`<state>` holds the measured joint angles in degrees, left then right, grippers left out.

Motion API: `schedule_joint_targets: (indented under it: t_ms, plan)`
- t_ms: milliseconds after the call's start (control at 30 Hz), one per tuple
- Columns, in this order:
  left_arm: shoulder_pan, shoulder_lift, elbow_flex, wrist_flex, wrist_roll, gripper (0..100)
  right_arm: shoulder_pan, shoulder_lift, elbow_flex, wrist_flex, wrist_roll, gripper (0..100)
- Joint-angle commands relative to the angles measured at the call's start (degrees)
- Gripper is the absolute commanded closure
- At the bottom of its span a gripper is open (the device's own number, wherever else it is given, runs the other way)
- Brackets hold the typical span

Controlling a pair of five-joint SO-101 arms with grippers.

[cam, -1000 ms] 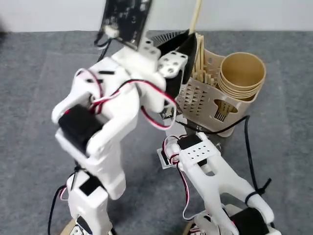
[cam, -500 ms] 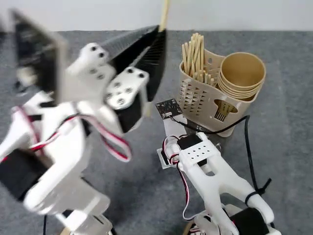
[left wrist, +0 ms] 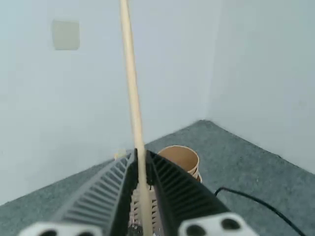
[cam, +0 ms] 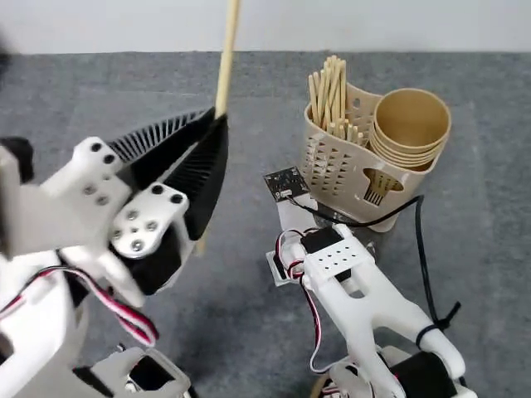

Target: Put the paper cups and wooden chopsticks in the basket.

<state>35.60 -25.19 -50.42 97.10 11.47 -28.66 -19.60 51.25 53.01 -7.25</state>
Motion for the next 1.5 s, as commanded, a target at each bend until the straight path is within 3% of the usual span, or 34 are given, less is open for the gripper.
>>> schedule_joint_targets:
  t_ms: [0, 200, 467, 767, 1467]
  plan:
    - [0.6, -5.8, 10.2, -5.1, -1.1, 99, 0.0, -2.2, -0.2, -0.8, -0.3, 99.0]
    - [0.6, -20.3, 36.8, -22.6, -3.7, 99, 0.0, -2.2, -0.2, -0.8, -0.3, 99.0]
    - [0.2, -32.4, 75.9, -64.4, -6.7, 99, 0.0, -2.2, -0.2, -0.9, -0.3, 99.0]
    - [0.1, -29.2, 99.3, -106.8, -7.6, 99, 0.0, -2.1, -0.2, -0.9, -0.3, 99.0]
    - [-3.7, 7.6, 85.8, -127.8, -1.6, 99, 0.0, -1.8, -0.2, -0.9, -0.3, 99.0]
